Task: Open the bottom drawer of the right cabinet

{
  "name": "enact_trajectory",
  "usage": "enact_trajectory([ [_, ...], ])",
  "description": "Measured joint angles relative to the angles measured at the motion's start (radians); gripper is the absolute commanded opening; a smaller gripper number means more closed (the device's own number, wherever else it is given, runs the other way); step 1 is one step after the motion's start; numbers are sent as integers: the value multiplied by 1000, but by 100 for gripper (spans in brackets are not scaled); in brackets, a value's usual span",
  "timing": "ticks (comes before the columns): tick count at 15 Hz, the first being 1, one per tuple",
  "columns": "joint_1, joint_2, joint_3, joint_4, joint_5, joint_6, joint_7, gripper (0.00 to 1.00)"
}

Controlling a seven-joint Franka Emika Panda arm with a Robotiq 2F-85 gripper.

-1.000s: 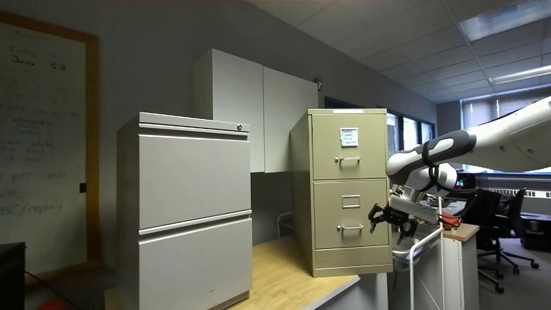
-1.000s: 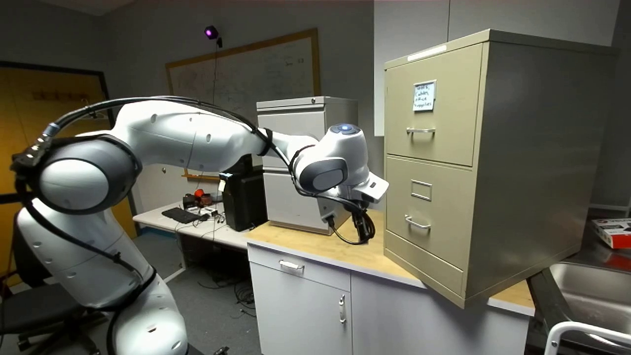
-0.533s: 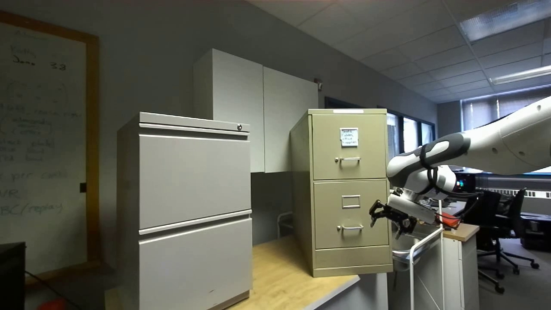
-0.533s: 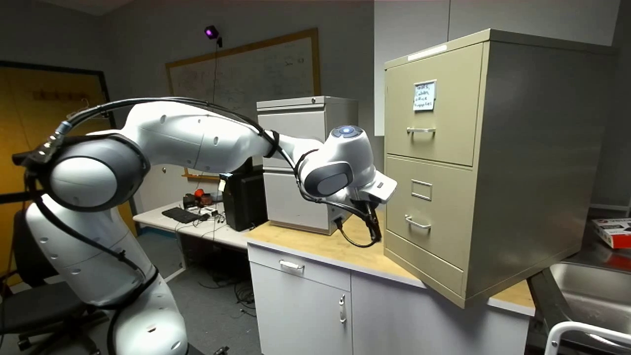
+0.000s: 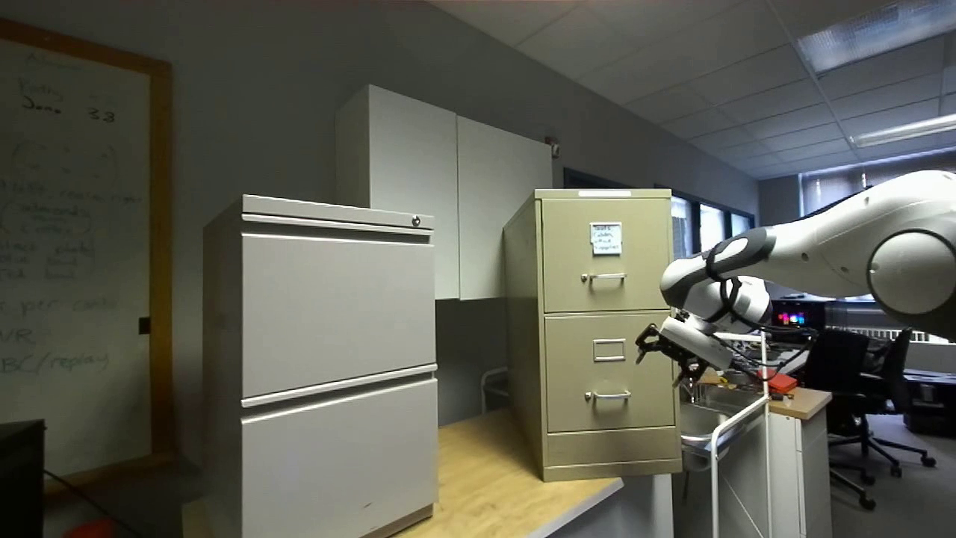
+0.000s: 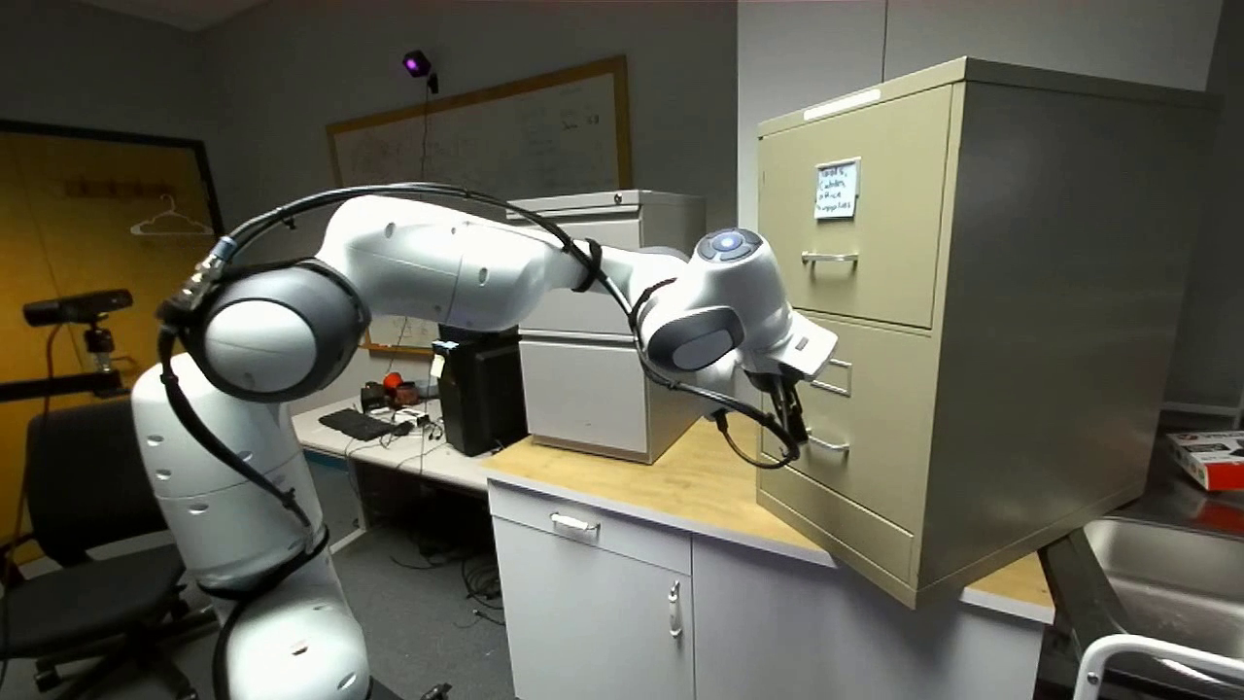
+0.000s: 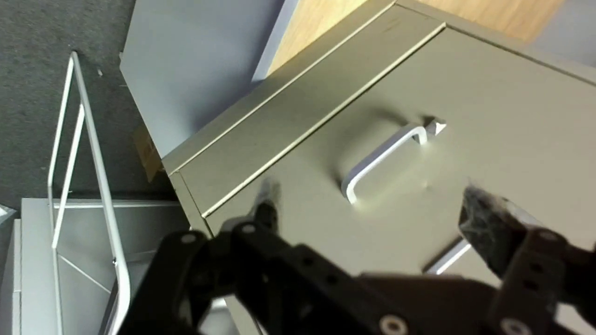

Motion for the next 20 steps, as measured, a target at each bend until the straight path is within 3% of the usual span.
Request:
enact_trajectory([
  [11, -60, 288, 7, 309, 83, -38, -10, 100],
  [20, -126, 420, 53, 471, 86, -132, -5, 100],
])
